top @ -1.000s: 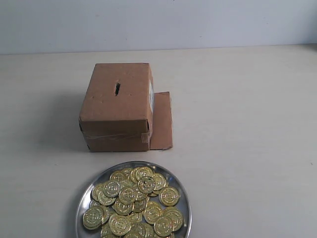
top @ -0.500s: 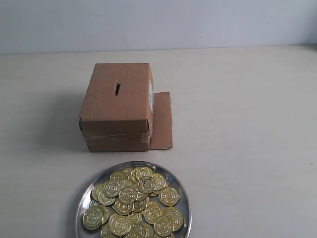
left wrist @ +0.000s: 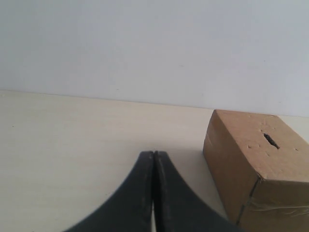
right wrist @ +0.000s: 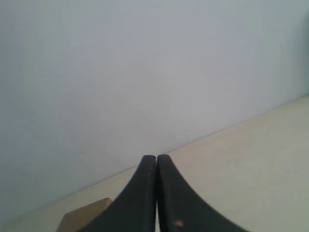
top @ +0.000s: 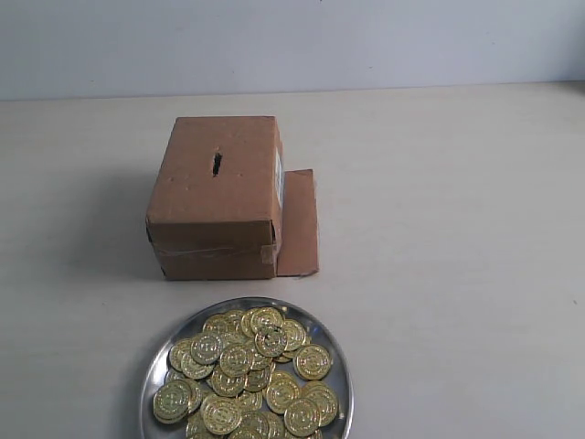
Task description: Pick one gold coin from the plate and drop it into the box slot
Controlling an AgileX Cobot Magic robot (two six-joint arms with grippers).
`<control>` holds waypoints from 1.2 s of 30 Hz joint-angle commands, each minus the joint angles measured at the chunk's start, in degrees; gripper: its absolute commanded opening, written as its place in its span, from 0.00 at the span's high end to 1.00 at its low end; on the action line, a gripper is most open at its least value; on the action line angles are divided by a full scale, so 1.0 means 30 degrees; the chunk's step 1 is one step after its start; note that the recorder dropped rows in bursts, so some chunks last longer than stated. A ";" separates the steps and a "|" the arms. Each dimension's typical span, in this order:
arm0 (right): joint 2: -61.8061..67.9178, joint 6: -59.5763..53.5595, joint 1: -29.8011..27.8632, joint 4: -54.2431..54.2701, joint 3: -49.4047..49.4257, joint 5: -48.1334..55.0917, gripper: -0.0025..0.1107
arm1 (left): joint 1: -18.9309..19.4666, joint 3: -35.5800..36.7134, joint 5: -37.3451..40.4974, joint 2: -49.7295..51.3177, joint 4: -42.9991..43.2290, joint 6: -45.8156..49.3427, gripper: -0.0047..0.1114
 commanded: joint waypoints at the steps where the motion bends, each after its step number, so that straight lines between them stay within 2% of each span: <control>1: 0.0193 0.0123 -0.0061 0.2739 -0.0818 -0.0271 0.98 | -0.0141 0.0058 -0.0214 -0.0119 0.0087 -0.0053 0.96; 5: 0.0682 -0.4340 -0.0061 0.3082 -0.2871 0.3438 0.98 | -0.0141 0.0058 -0.0214 -0.0119 0.0087 -0.0053 0.96; 9: 0.2295 -1.0271 -0.0061 0.6668 -0.5772 0.8999 0.98 | -0.0141 0.0058 -0.0214 -0.0119 0.0087 -0.0053 0.96; 12: 0.4085 -1.2252 -0.0061 0.8971 -0.7790 1.2377 0.98 | -0.0141 0.0058 -0.0214 -0.0119 0.0087 -0.0053 0.96; 17: 0.7572 -1.2542 -0.0061 0.9523 -1.0735 1.6619 0.98 | -0.0141 0.0058 -0.0214 -0.0119 0.0087 -0.0053 0.96; 20: 0.9380 -1.2542 0.0226 0.9677 -1.2008 1.7745 0.98 | -0.0141 0.0058 -0.0214 -0.0119 0.0087 -0.0053 0.96; 26: 1.2580 -1.2305 0.2424 0.8810 -1.3707 1.7837 0.98 | -0.0141 0.0058 -0.0214 -0.0119 0.0087 -0.0053 0.96; 36: 1.8158 -1.0818 0.6719 0.3527 -1.5317 1.9589 0.98 | -0.0141 0.0058 -0.0214 -0.0119 0.0087 -0.0053 0.96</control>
